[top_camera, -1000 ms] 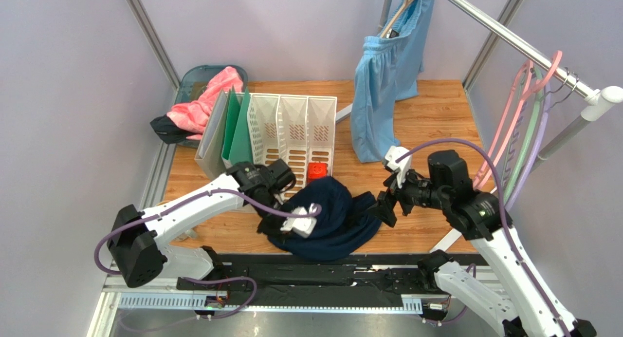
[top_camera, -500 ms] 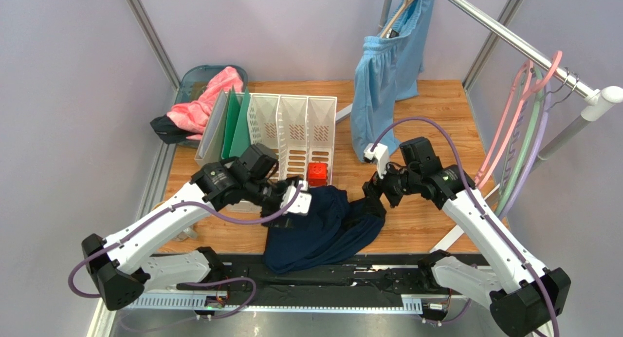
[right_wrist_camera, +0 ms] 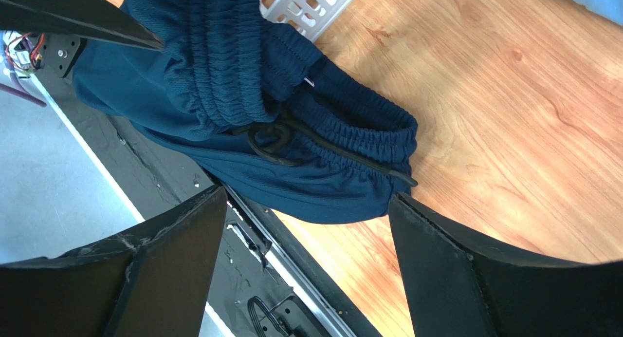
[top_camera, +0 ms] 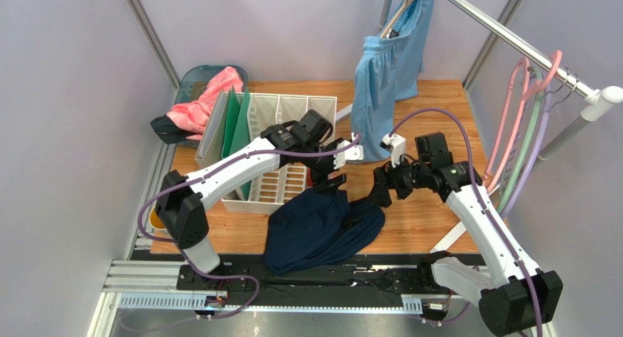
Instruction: Place the shorts on the hanger
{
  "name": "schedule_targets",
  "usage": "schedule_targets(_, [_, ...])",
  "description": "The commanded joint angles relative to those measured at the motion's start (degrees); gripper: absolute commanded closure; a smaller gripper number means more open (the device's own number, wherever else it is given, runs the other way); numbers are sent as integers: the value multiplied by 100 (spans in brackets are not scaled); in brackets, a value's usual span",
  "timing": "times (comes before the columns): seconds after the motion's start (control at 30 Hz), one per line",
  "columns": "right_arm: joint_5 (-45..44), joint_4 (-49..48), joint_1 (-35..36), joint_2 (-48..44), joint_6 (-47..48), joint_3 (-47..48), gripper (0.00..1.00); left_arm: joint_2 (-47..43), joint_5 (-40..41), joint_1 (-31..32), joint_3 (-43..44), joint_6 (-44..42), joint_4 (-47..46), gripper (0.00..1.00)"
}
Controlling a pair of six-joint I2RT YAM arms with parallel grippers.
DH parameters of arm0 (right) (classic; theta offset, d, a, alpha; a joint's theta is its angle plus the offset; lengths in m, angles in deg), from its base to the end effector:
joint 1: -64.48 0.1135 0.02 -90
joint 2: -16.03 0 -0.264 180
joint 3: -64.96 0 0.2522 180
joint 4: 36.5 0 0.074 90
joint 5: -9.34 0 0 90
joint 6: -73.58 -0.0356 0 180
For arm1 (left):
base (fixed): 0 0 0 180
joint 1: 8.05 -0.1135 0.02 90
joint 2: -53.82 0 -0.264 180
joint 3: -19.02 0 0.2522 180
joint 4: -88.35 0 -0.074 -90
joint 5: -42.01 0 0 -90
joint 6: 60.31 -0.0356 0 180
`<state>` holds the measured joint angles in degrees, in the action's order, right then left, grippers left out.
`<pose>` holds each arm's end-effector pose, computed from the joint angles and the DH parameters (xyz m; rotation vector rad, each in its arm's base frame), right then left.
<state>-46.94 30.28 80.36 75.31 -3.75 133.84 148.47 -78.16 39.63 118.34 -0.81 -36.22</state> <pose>0.1773 0.0710 0.2954 -0.8272 2.3522 0.7729 0.2285 -0.2775 0.3160 1.7160 1.7415 -0.7782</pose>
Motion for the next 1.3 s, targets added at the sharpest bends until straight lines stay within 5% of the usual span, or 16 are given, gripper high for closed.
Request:
schedule_targets(0.0, [30, 51, -120, 100, 60, 149, 14, 316, 38, 92, 277, 10, 999, 19])
schedule_targets(0.07, [21, 60, -120, 197, 113, 158, 14, 440, 3, 110, 347, -219, 1640, 24])
schedule_targets(0.2, [135, 60, -146, 364, 253, 202, 15, 284, -190, 110, 321, -570, 2371, 76])
schedule_targets(0.3, [214, 60, -138, 434, 359, 202, 17, -688, -471, 110, -99, -955, 2381, 100])
schedule_targets(0.5, [443, -28, -129, 618, 666, 131, 21, -2904, -341, 136, -1953, -2632, 2266, 100])
schedule_targets(0.6, [539, -81, -103, 934, 869, 245, 24, -3320, -16, 171, -2824, -3127, 2503, 100])
schedule_targets(0.77, [926, -19, 151, 1339, 1264, 351, 27, -3216, 345, 171, -3510, -2874, 2171, 100])
schedule_targets(1.03, [1050, -756, 670, 1524, 2318, -299, 14, -3295, 486, 84, -3889, -2575, 1634, 100])
schedule_targets(1.27, [883, -1750, 1373, 1770, 2811, -862, 14, -3488, 231, -154, -3950, -2566, 1669, 82])
